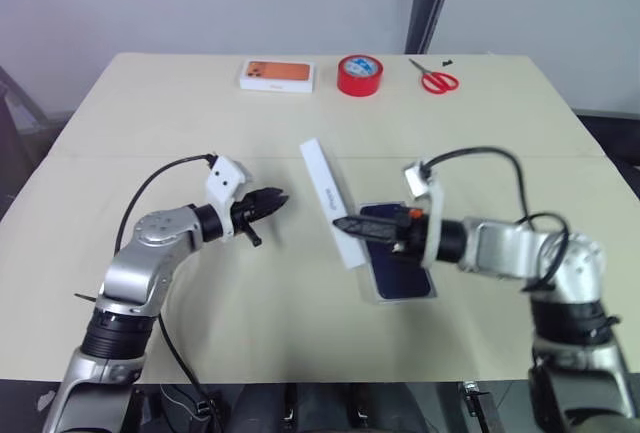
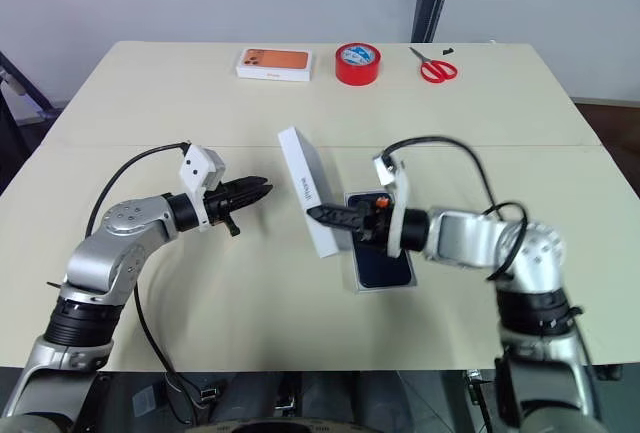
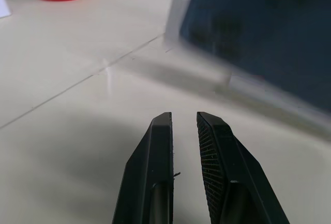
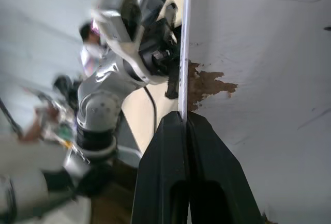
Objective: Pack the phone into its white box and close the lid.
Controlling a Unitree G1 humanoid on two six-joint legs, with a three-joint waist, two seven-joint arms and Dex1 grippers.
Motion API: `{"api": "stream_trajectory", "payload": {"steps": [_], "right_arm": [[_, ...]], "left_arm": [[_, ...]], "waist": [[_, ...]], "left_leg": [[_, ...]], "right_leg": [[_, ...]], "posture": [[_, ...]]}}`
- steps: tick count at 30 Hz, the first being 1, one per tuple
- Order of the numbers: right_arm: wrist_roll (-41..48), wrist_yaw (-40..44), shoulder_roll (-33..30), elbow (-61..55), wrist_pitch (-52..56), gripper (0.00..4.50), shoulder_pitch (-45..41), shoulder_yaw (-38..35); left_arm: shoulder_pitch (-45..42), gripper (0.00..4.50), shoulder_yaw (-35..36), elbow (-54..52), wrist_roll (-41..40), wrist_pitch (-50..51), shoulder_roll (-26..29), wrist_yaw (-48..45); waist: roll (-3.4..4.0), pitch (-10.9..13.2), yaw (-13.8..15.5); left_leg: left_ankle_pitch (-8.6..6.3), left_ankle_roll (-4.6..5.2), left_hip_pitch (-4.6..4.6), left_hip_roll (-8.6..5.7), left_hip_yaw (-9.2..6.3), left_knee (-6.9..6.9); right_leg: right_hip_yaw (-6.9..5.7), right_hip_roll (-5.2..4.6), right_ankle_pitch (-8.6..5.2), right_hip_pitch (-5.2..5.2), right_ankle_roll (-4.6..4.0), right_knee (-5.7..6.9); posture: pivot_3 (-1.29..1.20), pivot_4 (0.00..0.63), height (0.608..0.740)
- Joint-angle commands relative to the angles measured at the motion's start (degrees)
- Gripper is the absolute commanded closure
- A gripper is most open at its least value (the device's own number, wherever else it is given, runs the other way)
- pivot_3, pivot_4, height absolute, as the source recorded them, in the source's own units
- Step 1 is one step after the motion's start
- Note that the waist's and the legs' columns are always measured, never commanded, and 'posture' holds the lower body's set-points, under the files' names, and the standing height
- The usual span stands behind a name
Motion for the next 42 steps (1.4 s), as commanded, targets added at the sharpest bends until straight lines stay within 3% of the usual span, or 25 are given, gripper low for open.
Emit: {"api": "stream_trajectory", "payload": {"steps": [1, 2, 5, 7, 10, 13, 18, 22, 25, 29, 33, 42], "right_arm": [[2.0, -9.1, 2.8, -4.6, -5.8, 4.46, 1.8, -0.9], [2.0, -11.0, 3.5, -5.1, -6.6, 4.46, 2.3, -1.1], [2.0, -14.5, 3.4, -4.7, -7.1, 3.57, 1.7, -2.5], [2.0, -13.0, -0.2, -3.7, -5.3, 2.52, -0.5, -3.0], [2.0, -7.6, -11.3, -1.2, -0.5, 1.06, -6.1, -3.0], [0.5, -3.6, -23.2, 2.4, 3.3, 1.06, -11.0, -1.8], [-14.3, 7.7, -30.9, 5.4, 5.0, 1.06, -15.1, -0.7], [-26.4, 16.3, -33.2, 3.8, 4.9, 2.83, -15.5, 1.4], [-43.6, 27.5, -38.2, -2.9, 0.5, 4.38, -15.3, 9.0], [-61.8, 38.6, -42.8, -7.7, -7.3, 4.46, -14.7, 17.8], [-71.7, 44.5, -41.8, -9.0, -11.2, 4.46, -13.8, 21.3], [-81.3, 49.0, -34.4, -8.3, -8.8, 4.46, -13.6, 22.6]], "left_arm": [[-0.4, 3.69, -1.3, -2.7, -0.1, 0.5, -0.4, -0.1], [-0.4, 3.69, -2.2, -3.0, 0.0, 0.8, -0.8, -0.3], [-1.0, 3.69, -5.7, -3.1, 1.0, 1.0, -2.1, -0.6], [-1.9, 3.69, -7.6, -2.3, 1.8, 1.2, -3.1, -0.5], [-3.9, 3.69, -10.0, -0.6, 2.9, 1.2, -5.1, -0.4], [-5.9, 3.69, -11.8, 0.8, 3.6, 1.3, -7.2, -0.6], [-8.3, 3.69, -14.9, 1.6, 4.2, 1.9, -10.4, -1.4], [-8.5, 3.69, -16.0, 1.5, 4.7, 1.9, -11.3, -1.7], [-8.5, 3.69, -15.4, 0.9, 4.0, 3.1, -12.4, -0.8], [-8.9, 3.69, -9.0, -1.2, 0.5, 7.7, -12.9, 2.8], [-9.7, 3.69, -5.2, -0.6, 1.5, 11.7, -10.3, 6.5], [-11.2, 3.69, -13.4, 4.5, 6.0, 16.0, -8.0, 5.2]], "waist": [[0.01, 0.0, 0.1], [0.01, 0.0, 0.1], [0.01, 0.0, 0.2], [0.01, 0.0, 0.3], [0.04, 0.0, 0.4], [0.05, 0.0, 0.3], [0.05, 0.0, 0.3], [0.06, 0.0, 0.3], [0.10, 0.0, 0.4], [0.09, 0.0, 0.4], [0.09, 0.0, 0.3], [0.07, 0.0, 1.2]], "left_leg": [[0.00, 0.00, 0.00, 0.00, 0.00, 0.00], [0.00, 0.00, 0.00, 0.01, 0.00, 0.00], [0.00, 0.00, 0.00, 0.00, 0.00, 0.00], [0.00, 0.01, -0.01, -0.01, 0.00, 0.00], [-0.02, 0.06, -0.02, -0.04, 0.02, 0.02], [-0.04, 0.09, -0.01, -0.01, 0.01, 0.01], [-0.05, 0.10, -0.02, 0.11, 0.03, -0.03], [-0.05, 0.11, -0.02, 0.13, 0.06, -0.02], [-0.05, 0.11, -0.04, 0.14, 0.06, -0.02], [-0.05, 0.11, -0.08, 0.14, 0.03, -0.01], [-0.05, 0.10, -0.07, 0.15, 0.02, -0.01], [-0.02, 0.03, -0.06, 0.12, 0.03, 0.01]], "right_leg": [[0.00, 0.01, 0.00, -0.02, 0.00, 0.02], [0.00, 0.01, 0.00, -0.02, 0.00, 0.03], [0.00, 0.01, 0.00, -0.02, 0.00, 0.02], [0.00, 0.00, 0.00, -0.01, 0.00, 0.00], [0.00, -0.01, 0.00, 0.00, 0.00, -0.02], [-0.01, 0.02, -0.01, 0.00, -0.01, -0.05], [-0.02, 0.15, -0.01, 0.01, 0.00, -0.09], [0.00, 0.15, -0.01, 0.00, 0.00, -0.08], [0.01, 0.14, -0.01, -0.05, 0.00, -0.08], [0.01, 0.14, -0.01, -0.08, 0.00, -0.10], [0.01, 0.15, -0.01, -0.10, 0.00, -0.08], [0.00, 0.11, -0.01, -0.09, 0.00, -0.08]], "posture": [[0.00, 0.150, 0.719], [0.00, 0.150, 0.719], [0.00, 0.150, 0.719], [0.00, 0.150, 0.719], [0.00, 0.150, 0.719], [0.00, 0.150, 0.719], [0.00, 0.150, 0.719], [0.00, 0.150, 0.719], [0.00, 0.150, 0.719], [0.00, 0.150, 0.719], [0.00, 0.150, 0.719], [0.00, 0.150, 0.719]]}}
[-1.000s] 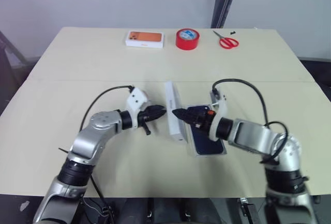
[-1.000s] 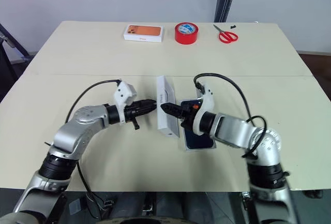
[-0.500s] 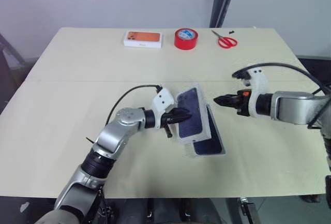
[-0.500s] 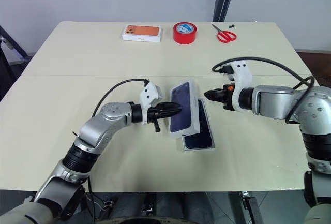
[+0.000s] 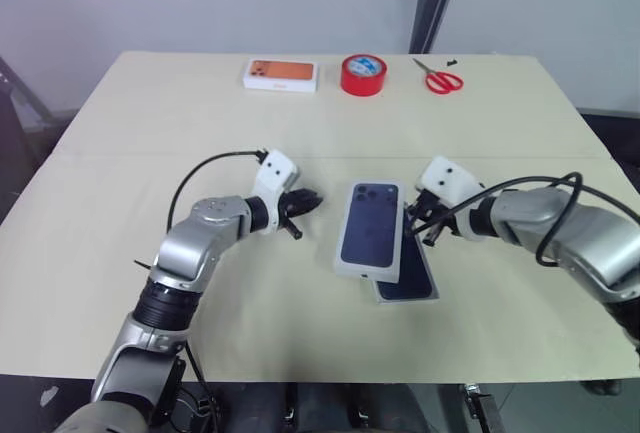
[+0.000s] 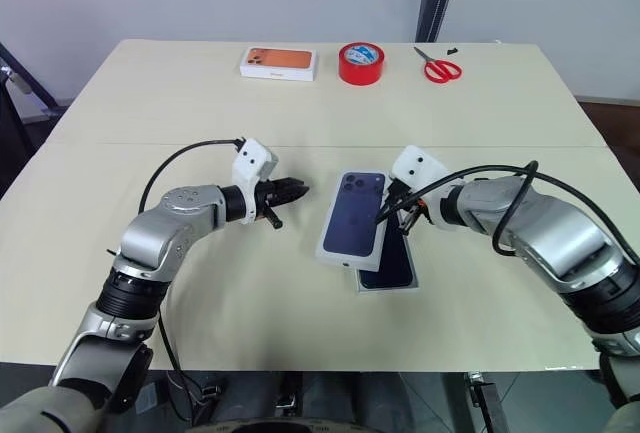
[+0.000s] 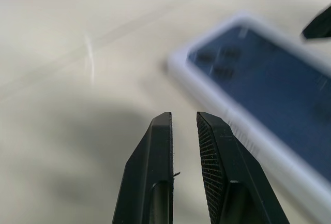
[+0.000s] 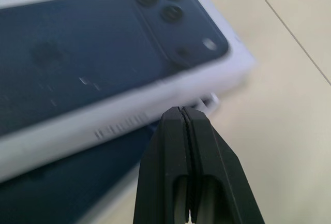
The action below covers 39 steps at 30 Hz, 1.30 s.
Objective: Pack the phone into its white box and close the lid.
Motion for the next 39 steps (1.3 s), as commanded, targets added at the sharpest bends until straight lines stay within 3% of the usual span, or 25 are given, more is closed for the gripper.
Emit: {"api": "stream_trajectory", "payload": {"steps": [1, 18, 39], "right_arm": [[-3.1, 1.4, 1.5, -1.1, 1.1, 4.46, -0.1, -0.8], [-6.6, 8.2, 1.6, -7.5, 6.6, 4.46, 4.4, -6.8], [-8.4, 10.9, 0.2, -11.1, 9.3, 4.46, 11.0, -10.1]], "left_arm": [[-1.9, 3.69, -4.5, -0.3, 1.3, -0.1, -0.8, -2.2], [-1.9, 3.69, -8.5, -6.6, -1.6, 2.6, -2.5, -9.8], [-3.2, 3.69, -11.8, -8.2, -1.4, 4.1, -3.8, -11.6]], "waist": [[0.00, 0.0, 0.4], [0.01, 0.0, 0.5], [0.01, 0.0, 0.6]], "left_leg": [[0.00, 0.00, 0.00, 0.00, 0.00, 0.00], [0.02, -0.06, -0.01, -0.01, -0.01, 0.00], [0.01, -0.03, 0.00, -0.02, -0.01, 0.00]], "right_leg": [[0.00, -0.01, 0.00, 0.00, 0.00, 0.00], [0.00, -0.04, 0.00, -0.01, -0.01, 0.00], [0.00, -0.03, 0.00, 0.01, -0.01, -0.01]], "posture": [[0.00, 0.150, 0.719], [0.00, 0.150, 0.719], [0.00, 0.150, 0.719]]}}
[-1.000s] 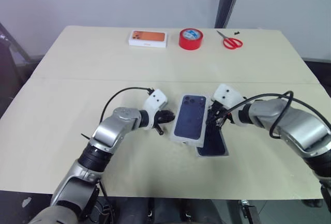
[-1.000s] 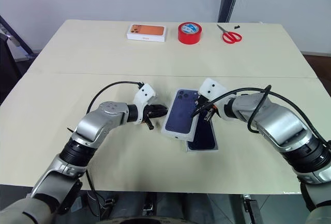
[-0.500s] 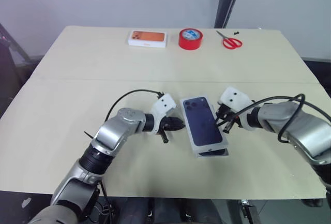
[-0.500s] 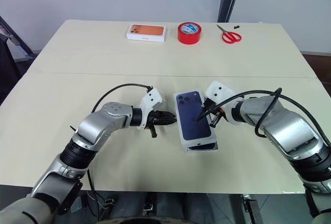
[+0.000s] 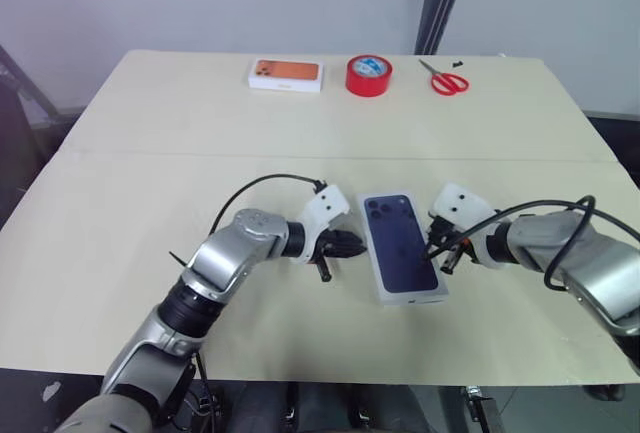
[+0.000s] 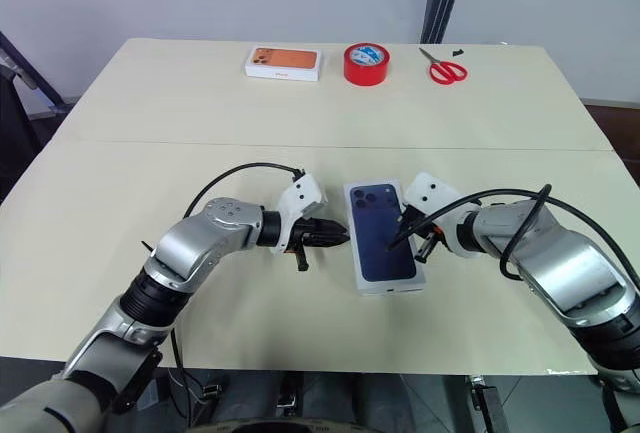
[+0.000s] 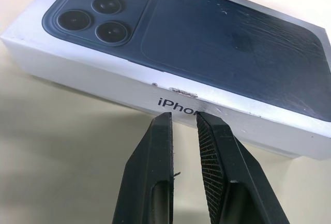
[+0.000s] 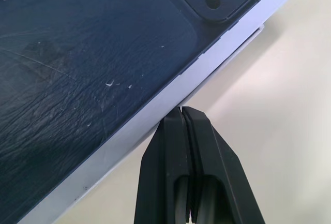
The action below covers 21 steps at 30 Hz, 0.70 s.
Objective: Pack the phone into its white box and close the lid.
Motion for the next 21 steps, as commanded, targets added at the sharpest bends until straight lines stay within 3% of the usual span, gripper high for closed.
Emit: {"api": "stream_trajectory", "payload": {"steps": [1, 12, 21], "right_arm": [[0.5, 1.2, 0.3, -3.1, -0.5, 4.46, 0.3, -1.3], [1.2, 1.5, 0.7, -3.8, 0.5, 4.46, 0.6, -3.0], [0.7, 1.8, 0.4, -4.2, 0.3, 4.46, 1.7, -2.9]], "left_arm": [[-1.1, 3.69, -1.2, -3.0, -1.4, -0.4, -1.3, -1.0], [-1.5, 3.69, 1.6, -4.2, -5.0, 3.4, -2.8, -1.4], [-1.3, 3.69, -0.1, -3.9, -4.0, 2.6, -1.4, -1.3]], "waist": [[0.00, 0.0, 0.0], [0.00, 0.0, 0.0], [0.00, 0.0, 0.0]], "left_leg": [[0.00, 0.00, 0.00, 0.00, 0.00, 0.00], [0.00, 0.00, 0.00, -0.01, 0.00, 0.01], [0.00, 0.00, 0.01, -0.01, 0.00, 0.01]], "right_leg": [[0.00, 0.00, 0.00, 0.00, 0.00, 0.00], [0.00, 0.02, 0.00, 0.01, 0.00, 0.01], [0.00, 0.02, 0.00, 0.02, 0.00, 0.01]], "posture": [[0.00, 0.150, 0.719], [0.00, 0.150, 0.719], [0.00, 0.150, 0.719]]}}
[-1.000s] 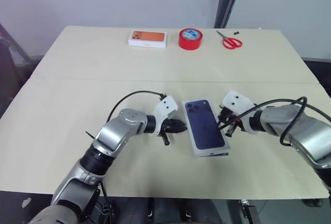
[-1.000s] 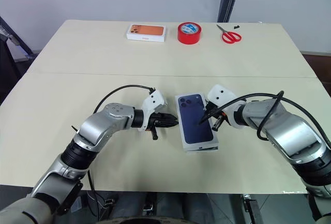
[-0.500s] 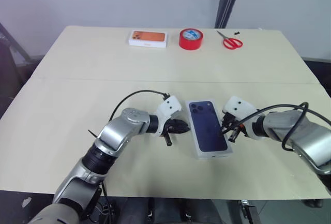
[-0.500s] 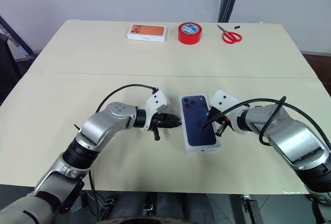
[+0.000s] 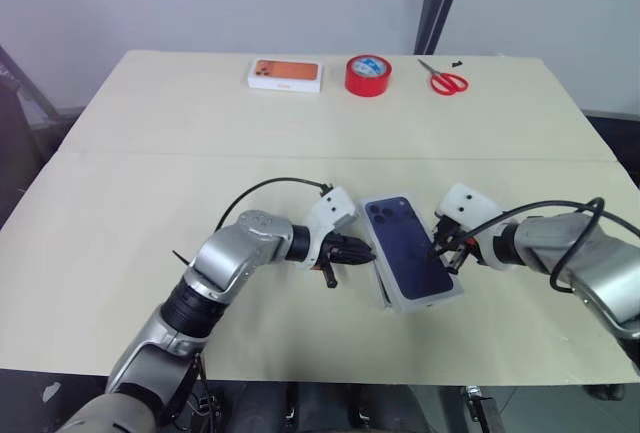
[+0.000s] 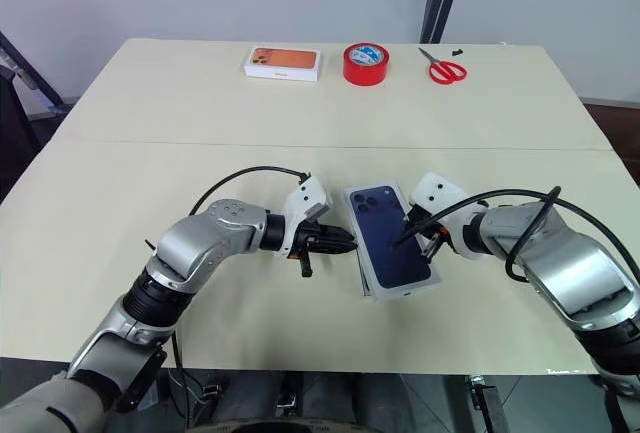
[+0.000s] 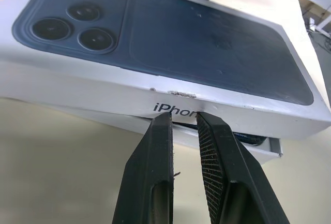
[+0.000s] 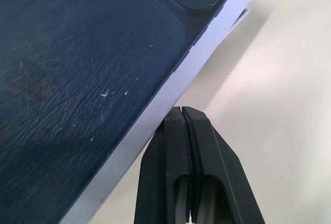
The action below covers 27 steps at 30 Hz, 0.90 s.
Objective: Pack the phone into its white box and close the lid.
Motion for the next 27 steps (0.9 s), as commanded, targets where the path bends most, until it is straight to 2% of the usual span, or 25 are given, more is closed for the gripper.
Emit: {"api": "stream_trajectory", "payload": {"steps": [1, 27], "right_arm": [[0.8, 1.1, 0.5, -3.9, -0.5, 4.46, -0.2, -0.4], [-0.6, 0.4, 2.1, -3.8, 0.6, 4.46, 0.9, 0.0]], "left_arm": [[-1.1, 3.69, -0.5, -1.9, -0.4, -1.5, -0.6, 0.0], [-1.8, 3.69, 0.3, 1.9, 0.5, -2.7, -1.4, 2.1]], "waist": [[0.00, 0.0, 0.0], [0.00, 0.0, 0.0]], "left_leg": [[0.00, 0.00, 0.00, 0.00, 0.00, 0.00], [0.00, 0.00, 0.01, 0.00, 0.00, 0.02]], "right_leg": [[0.00, 0.00, 0.00, 0.00, 0.00, 0.00], [0.00, 0.01, 0.00, 0.01, 0.00, 0.02]], "posture": [[0.00, 0.150, 0.719], [0.00, 0.150, 0.719]]}}
